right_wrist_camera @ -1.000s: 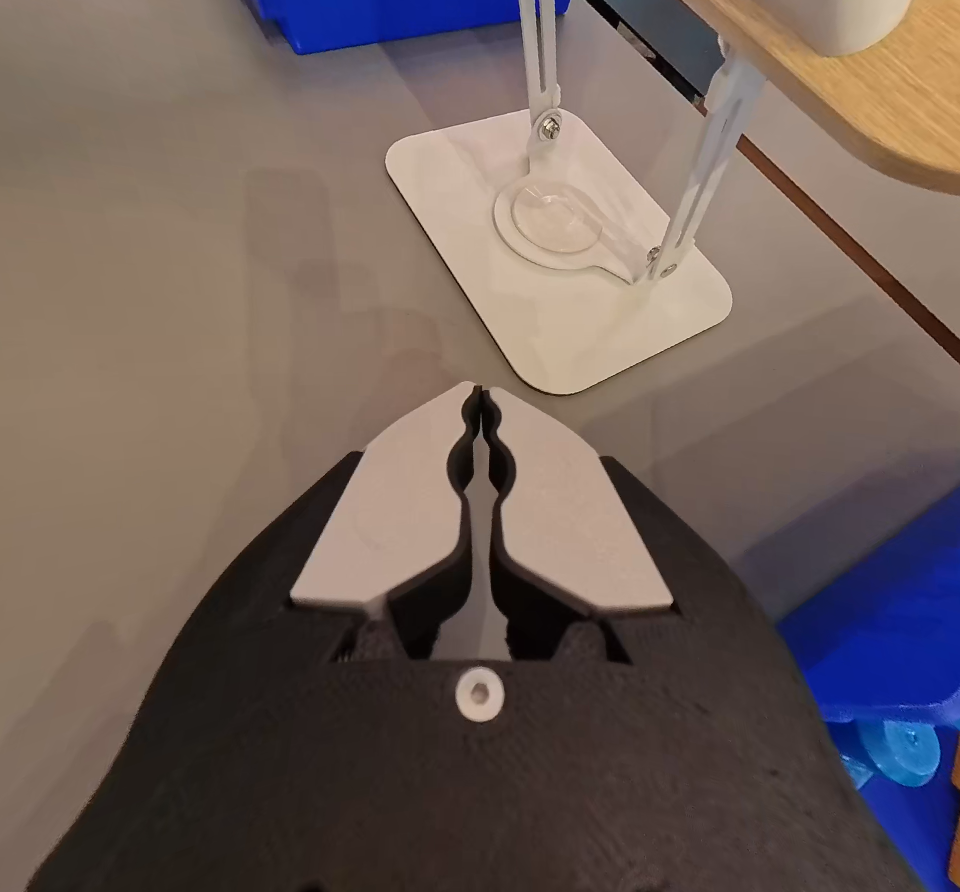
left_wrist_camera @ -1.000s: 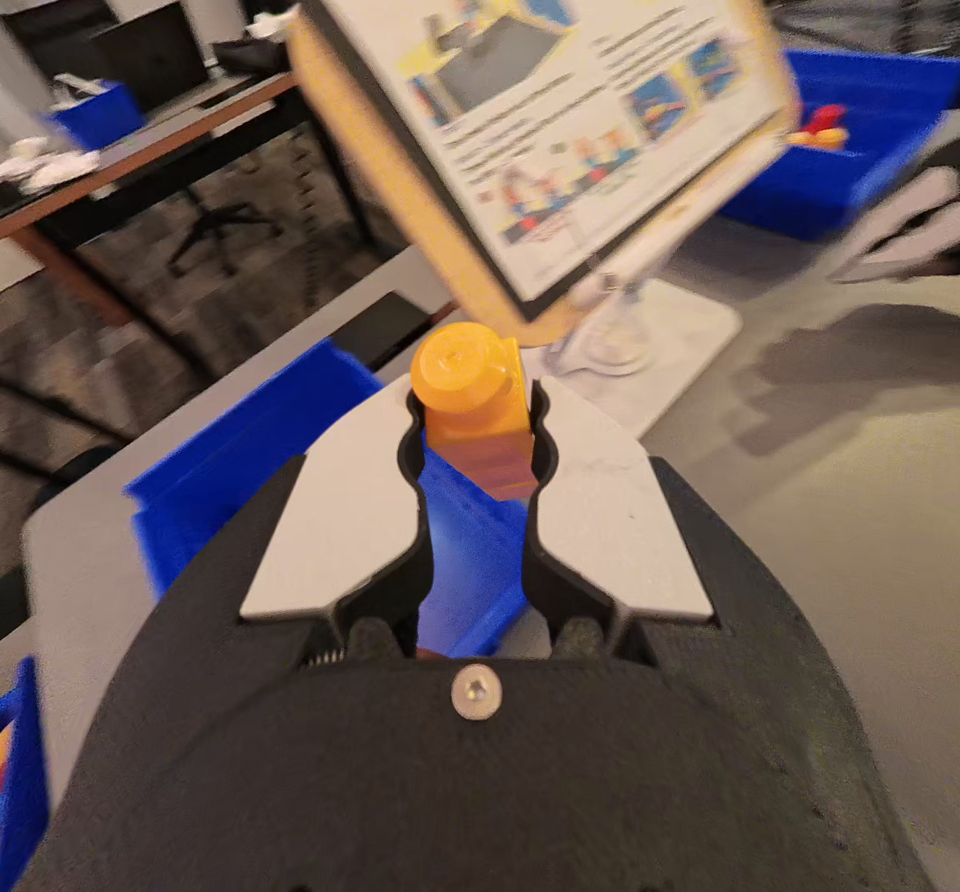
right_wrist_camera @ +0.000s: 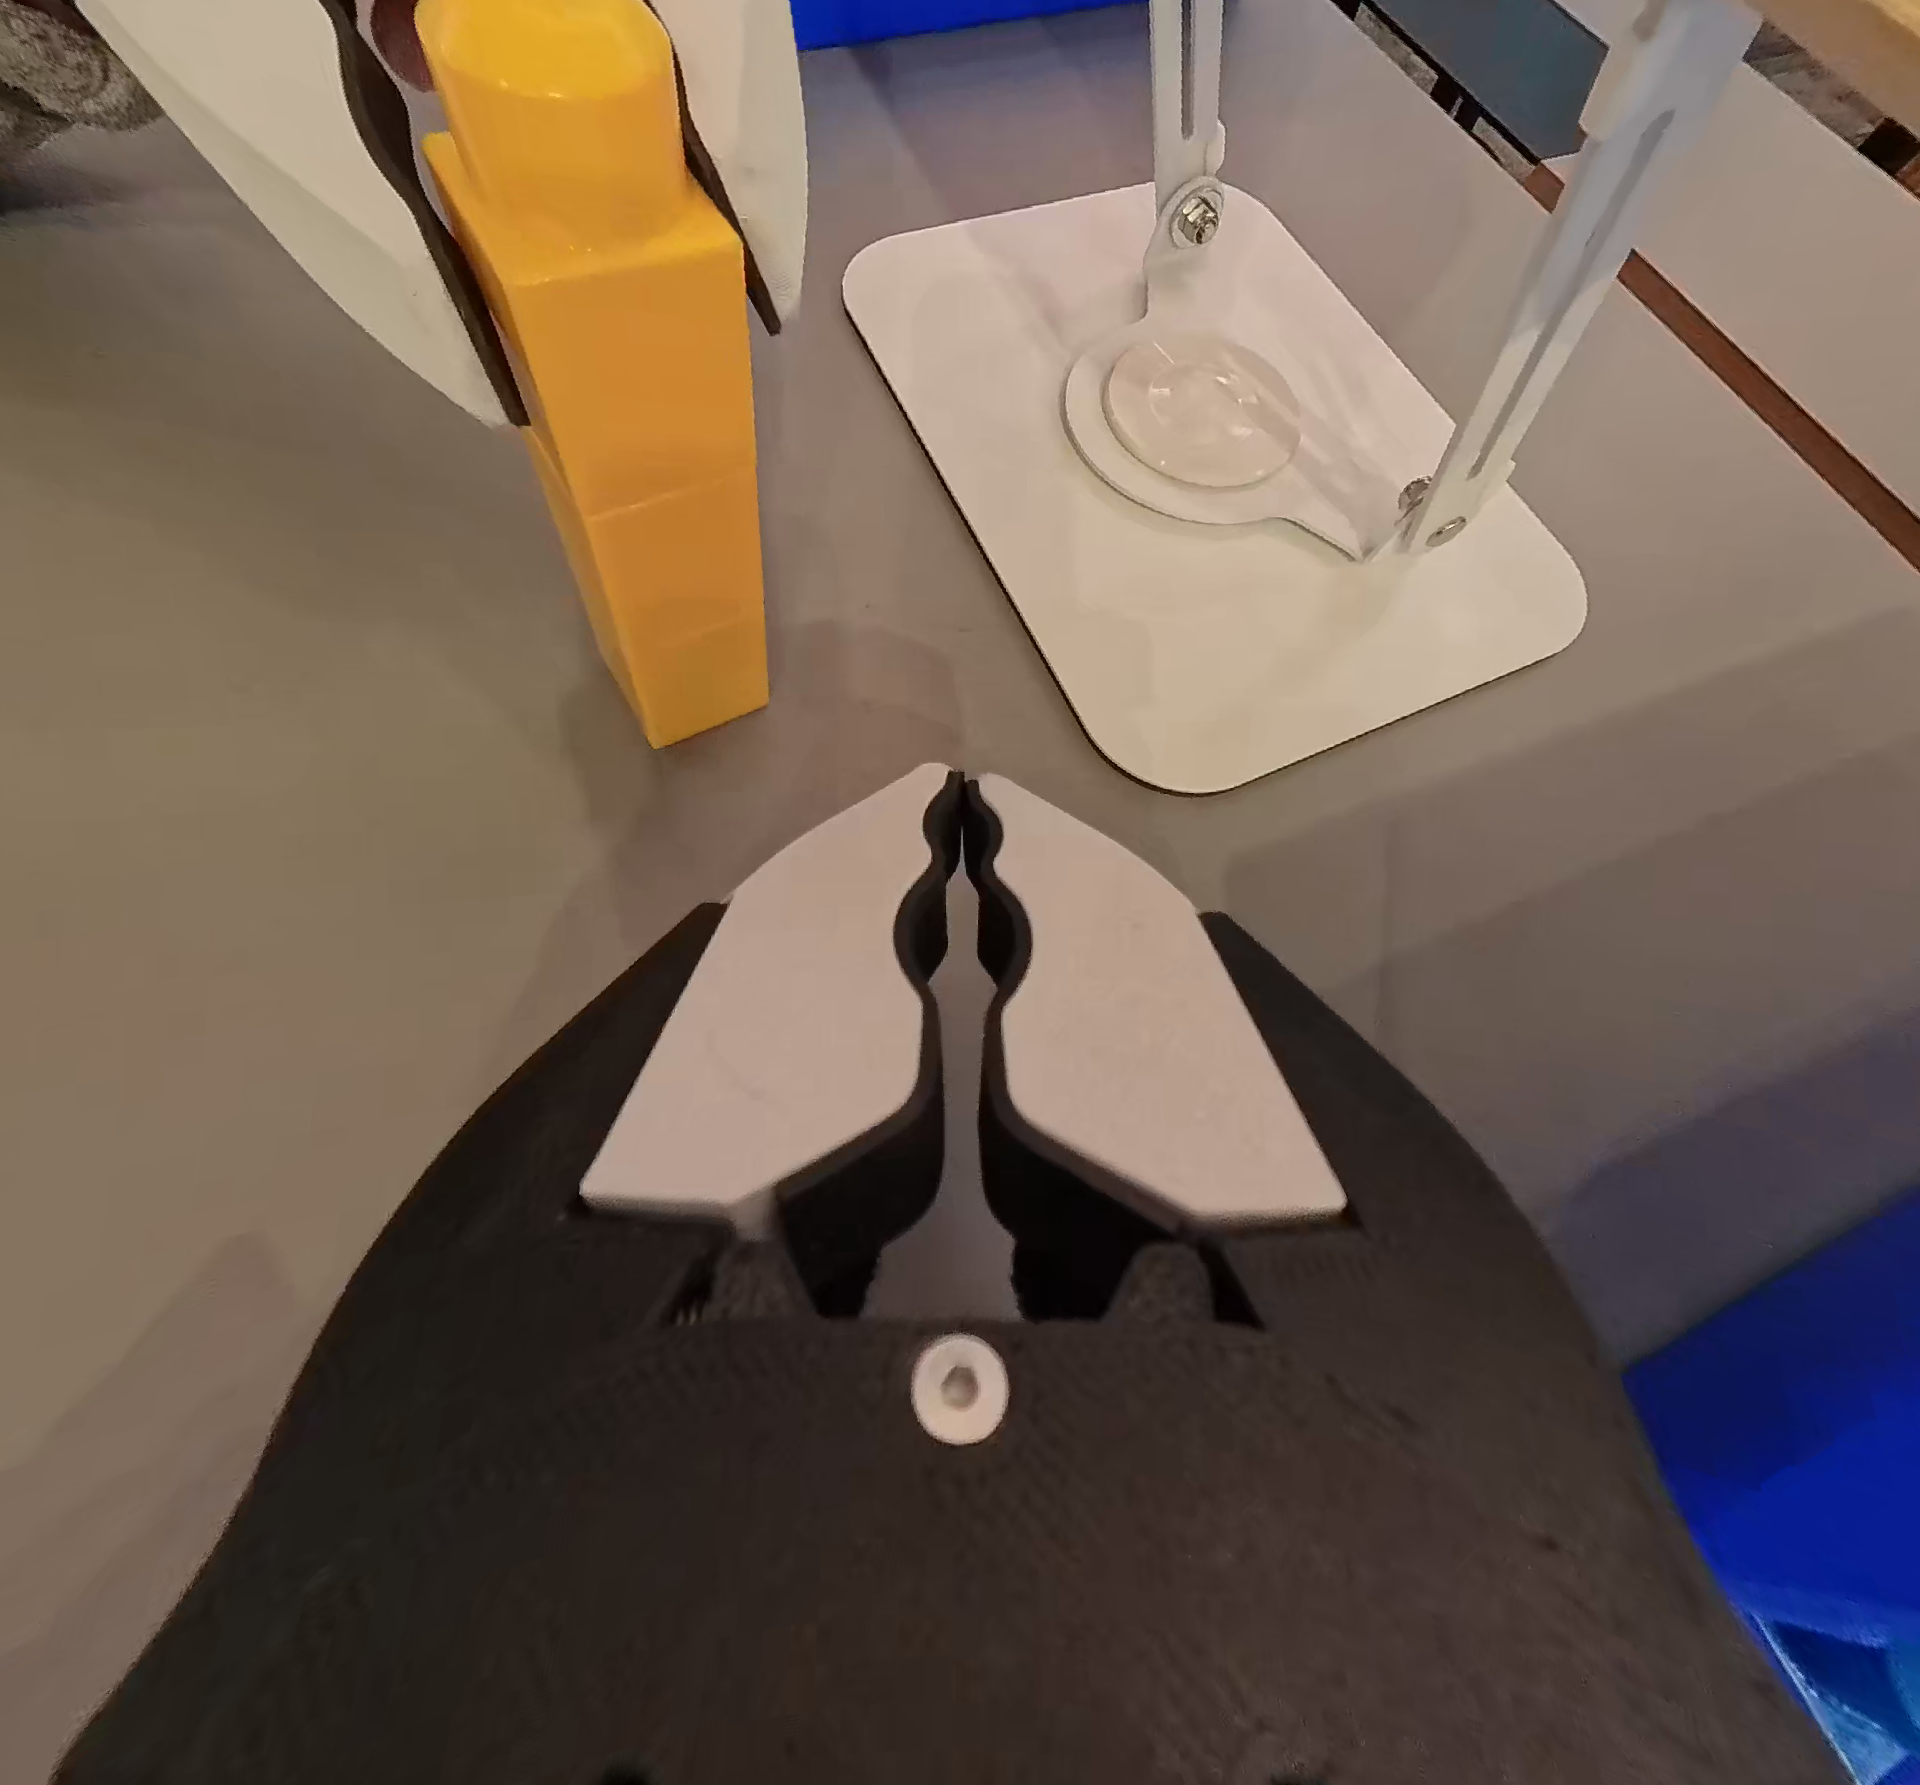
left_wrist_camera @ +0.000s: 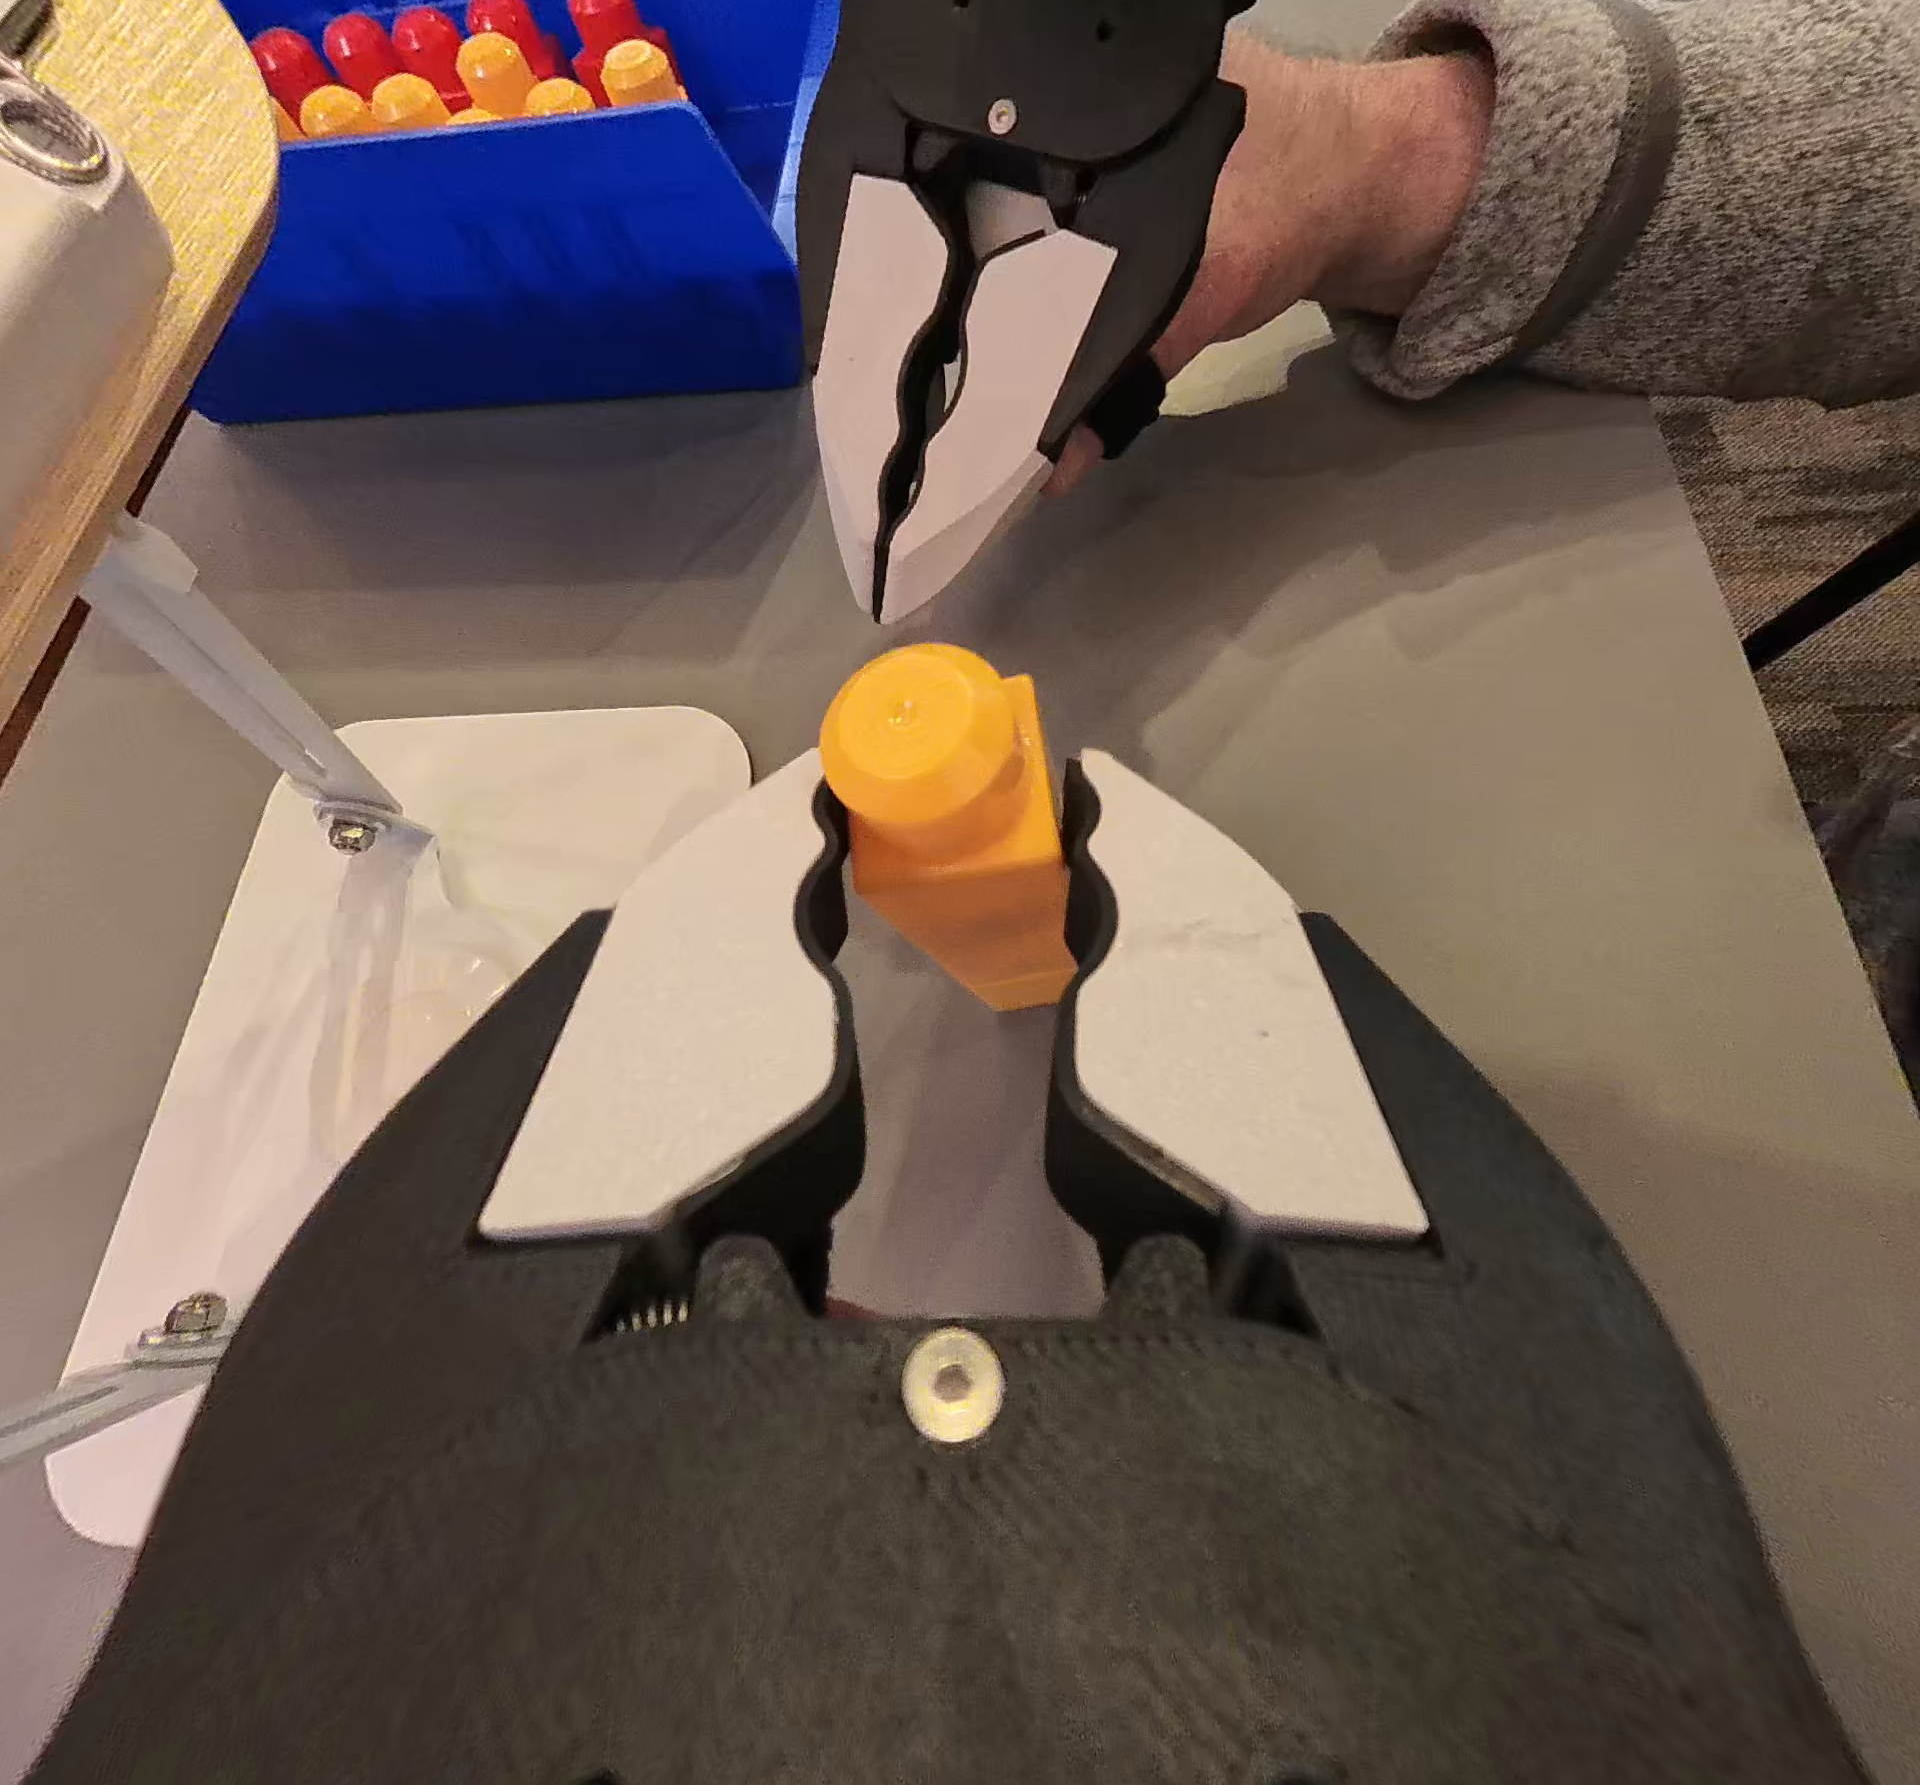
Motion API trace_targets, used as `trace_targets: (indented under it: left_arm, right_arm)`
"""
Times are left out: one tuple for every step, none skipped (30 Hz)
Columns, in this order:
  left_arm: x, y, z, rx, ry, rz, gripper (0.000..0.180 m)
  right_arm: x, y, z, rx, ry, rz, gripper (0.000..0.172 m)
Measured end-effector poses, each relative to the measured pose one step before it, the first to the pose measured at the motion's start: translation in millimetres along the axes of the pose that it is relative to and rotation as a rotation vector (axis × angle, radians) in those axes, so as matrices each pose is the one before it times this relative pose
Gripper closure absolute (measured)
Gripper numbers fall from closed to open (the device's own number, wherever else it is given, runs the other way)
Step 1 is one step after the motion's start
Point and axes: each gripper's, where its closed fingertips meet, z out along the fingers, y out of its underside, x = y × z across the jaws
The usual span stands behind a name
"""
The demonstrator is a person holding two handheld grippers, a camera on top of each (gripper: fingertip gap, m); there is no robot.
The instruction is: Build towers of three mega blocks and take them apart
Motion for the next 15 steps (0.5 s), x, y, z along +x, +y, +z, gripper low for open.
trace_targets:
  left_arm:
    - [-0.25,-0.11,0.32,0.0031,-0.0026,-0.001,0.142]
    - [0.39,-0.14,0.17,-0.0012,0.0001,0.0063,0.142]
    - [-0.21,0.35,-0.18,-0.0081,-0.0051,0.0091,0.142]
    - [-1.22,0.83,-0.35,-0.0101,-0.0096,0.0059,0.142]
    - [-0.14,0.24,-0.5,-0.0029,-0.0018,0.0063,0.142]
    - [0.61,0.23,-0.61,0.0013,0.0025,0.0045,0.142]
    - [-1.54,0.44,-1.26,0.0003,-0.0087,-0.0075,0.141]
    - [-0.1,-1.8,-1.9,0.0153,0.0053,-0.0116,0.138]
    - [3.09,-2.15,-1.47,0.014,0.0257,-0.004,0.139]
    - [-0.9,0.01,-0.66,-0.0069,-0.0063,0.0025,0.136]
    - [-2.68,0.51,-0.67,-0.0098,-0.0234,0.0119,0.132]
    - [-0.1,-0.93,-0.81,0.005,-0.0055,0.0085,0.131]
    - [1.11,-1.69,-1.2,0.0144,0.0086,-0.0103,0.13]
    - [0.68,-1.72,-2.07,0.018,0.0078,-0.0138,0.129]
    - [-0.53,0.0,-2.65,0.0107,-0.0004,-0.0063,0.129]
  right_arm:
    - [-0.15,0.13,-0.06,-0.0014,-0.0002,-0.0012,0.172]
    - [-0.19,-0.28,-0.07,0.0009,-0.0009,-0.0001,0.172]
    - [-0.19,-0.12,-0.06,0.0003,-0.0007,0.0001,0.172]
    - [0.05,0.05,0.04,-0.0008,0.0,0.0004,0.172]
    - [-0.18,0.26,0.13,-0.0012,-0.0014,0.0008,0.172]
    - [-0.19,0.09,0.15,-0.001,-0.0011,0.0001,0.172]
    - [0.04,0.15,0.22,-0.0008,0.0006,-0.0001,0.172]
    - [0.01,0.34,0.32,-0.0006,-0.0009,0.0016,0.172]
    - [0.03,0.38,0.28,-0.0005,-0.0017,0.0029,0.172]
    - [0.21,0.38,0.33,-0.001,-0.0007,0.0021,0.172]
    - [0.36,0.2,0.12,-0.0004,0.0018,0.0007,0.172]
    - [0.31,-0.14,-0.11,0.0013,0.002,0.0012,0.172]
    - [0.44,0.01,-0.29,0.0014,0.001,0.0025,0.172]
    - [0.42,0.1,-0.44,0.0015,0.0008,0.0029,0.172]
    - [0.57,-0.29,-0.58,0.003,0.0014,0.0025,0.172]
